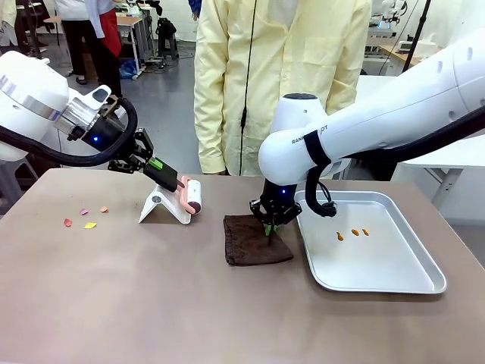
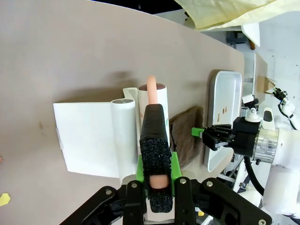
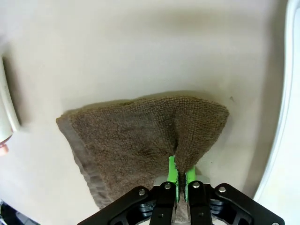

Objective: Clean the surface of the table.
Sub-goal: Hold the Lint Roller with your left hand and the towel with your right hand.

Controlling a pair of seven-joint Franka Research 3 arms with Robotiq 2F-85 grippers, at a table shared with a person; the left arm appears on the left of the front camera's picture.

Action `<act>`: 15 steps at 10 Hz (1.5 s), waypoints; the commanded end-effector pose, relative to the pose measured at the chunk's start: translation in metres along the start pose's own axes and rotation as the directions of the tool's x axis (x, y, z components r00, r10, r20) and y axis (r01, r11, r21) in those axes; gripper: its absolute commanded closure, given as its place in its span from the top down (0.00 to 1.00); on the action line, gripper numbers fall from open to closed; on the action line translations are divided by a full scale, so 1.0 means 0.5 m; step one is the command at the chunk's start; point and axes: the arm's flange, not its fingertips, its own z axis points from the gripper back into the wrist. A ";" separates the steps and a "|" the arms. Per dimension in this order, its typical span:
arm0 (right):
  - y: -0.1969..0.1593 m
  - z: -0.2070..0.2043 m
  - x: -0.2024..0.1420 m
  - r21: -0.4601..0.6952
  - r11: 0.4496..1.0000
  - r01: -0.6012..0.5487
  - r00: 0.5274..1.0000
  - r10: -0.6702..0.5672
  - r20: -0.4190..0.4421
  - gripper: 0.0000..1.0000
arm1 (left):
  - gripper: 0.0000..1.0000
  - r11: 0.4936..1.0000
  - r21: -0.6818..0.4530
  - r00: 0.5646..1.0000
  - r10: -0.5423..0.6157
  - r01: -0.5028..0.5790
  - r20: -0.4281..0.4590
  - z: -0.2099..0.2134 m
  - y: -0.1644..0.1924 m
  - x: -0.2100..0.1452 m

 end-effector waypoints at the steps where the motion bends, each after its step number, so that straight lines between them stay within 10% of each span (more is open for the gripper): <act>1: -0.009 -0.008 0.008 0.022 1.000 -0.004 1.000 0.005 -0.022 0.00 | 0.00 0.999 -0.027 1.000 -0.029 0.030 0.004 0.006 -0.003 0.003; 6: -0.125 0.116 -0.019 0.550 0.835 0.001 0.992 0.069 -0.106 0.00 | 0.00 0.967 -0.246 0.997 -0.078 0.070 -0.026 0.101 -0.008 -0.042; 11: -0.335 0.270 -0.094 0.957 0.136 0.255 0.967 -0.012 -0.256 0.00 | 0.00 0.830 -0.539 0.988 -0.149 0.141 0.030 0.317 0.056 -0.176; 15: -0.619 0.345 -0.283 0.980 -0.102 0.172 0.951 -0.241 -0.192 0.00 | 0.00 0.677 -0.690 0.967 -0.177 0.255 0.184 0.527 0.285 -0.325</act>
